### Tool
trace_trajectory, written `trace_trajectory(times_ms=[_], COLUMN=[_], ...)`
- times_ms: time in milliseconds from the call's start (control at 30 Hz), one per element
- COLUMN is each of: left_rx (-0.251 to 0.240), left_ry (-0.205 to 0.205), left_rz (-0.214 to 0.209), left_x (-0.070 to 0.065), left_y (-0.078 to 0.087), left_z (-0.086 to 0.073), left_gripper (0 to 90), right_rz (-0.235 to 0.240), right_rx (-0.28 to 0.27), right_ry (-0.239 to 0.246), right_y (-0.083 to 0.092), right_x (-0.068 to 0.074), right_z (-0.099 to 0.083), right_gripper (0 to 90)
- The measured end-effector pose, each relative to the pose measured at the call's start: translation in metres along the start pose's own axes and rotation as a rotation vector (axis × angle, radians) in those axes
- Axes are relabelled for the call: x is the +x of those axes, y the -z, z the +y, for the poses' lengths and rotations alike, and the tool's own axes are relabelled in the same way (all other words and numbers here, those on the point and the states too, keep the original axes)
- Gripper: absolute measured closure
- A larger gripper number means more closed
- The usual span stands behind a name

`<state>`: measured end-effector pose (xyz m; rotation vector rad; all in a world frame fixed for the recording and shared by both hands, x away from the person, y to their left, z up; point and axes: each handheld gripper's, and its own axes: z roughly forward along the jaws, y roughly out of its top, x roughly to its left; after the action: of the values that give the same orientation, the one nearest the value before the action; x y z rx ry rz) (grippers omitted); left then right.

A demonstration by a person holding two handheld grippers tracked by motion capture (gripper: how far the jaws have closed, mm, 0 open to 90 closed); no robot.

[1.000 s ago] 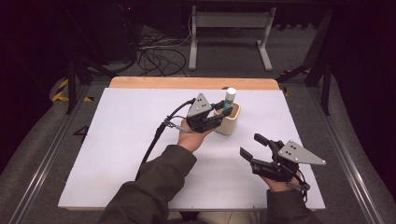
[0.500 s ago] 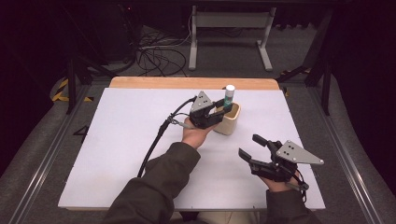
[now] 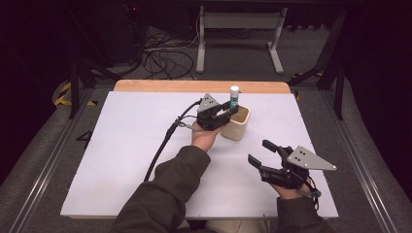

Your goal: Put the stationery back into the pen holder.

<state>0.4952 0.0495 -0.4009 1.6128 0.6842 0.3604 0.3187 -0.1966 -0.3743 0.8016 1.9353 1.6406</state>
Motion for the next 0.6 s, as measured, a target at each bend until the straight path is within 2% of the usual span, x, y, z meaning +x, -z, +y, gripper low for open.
trace_trajectory(times_ms=[200,367,600], left_rx=[0.007,0.026,0.043], left_ry=[-0.012,-0.007,-0.012], left_rz=[-0.001,0.006,0.005], left_x=[-0.002,-0.001,-0.005], left_y=[-0.003,-0.005,-0.011], left_z=[-0.003,-0.006,-0.011], left_gripper=[65.4,65.3,65.2], right_rz=[0.001,0.001,-0.001], right_rx=[-0.001,0.000,0.000], right_ry=[-0.001,-0.001,-0.002], right_y=[0.000,0.000,0.000], right_x=[0.000,0.000,0.000], right_z=[0.000,0.000,0.000], right_gripper=[30.6,30.7,30.9])
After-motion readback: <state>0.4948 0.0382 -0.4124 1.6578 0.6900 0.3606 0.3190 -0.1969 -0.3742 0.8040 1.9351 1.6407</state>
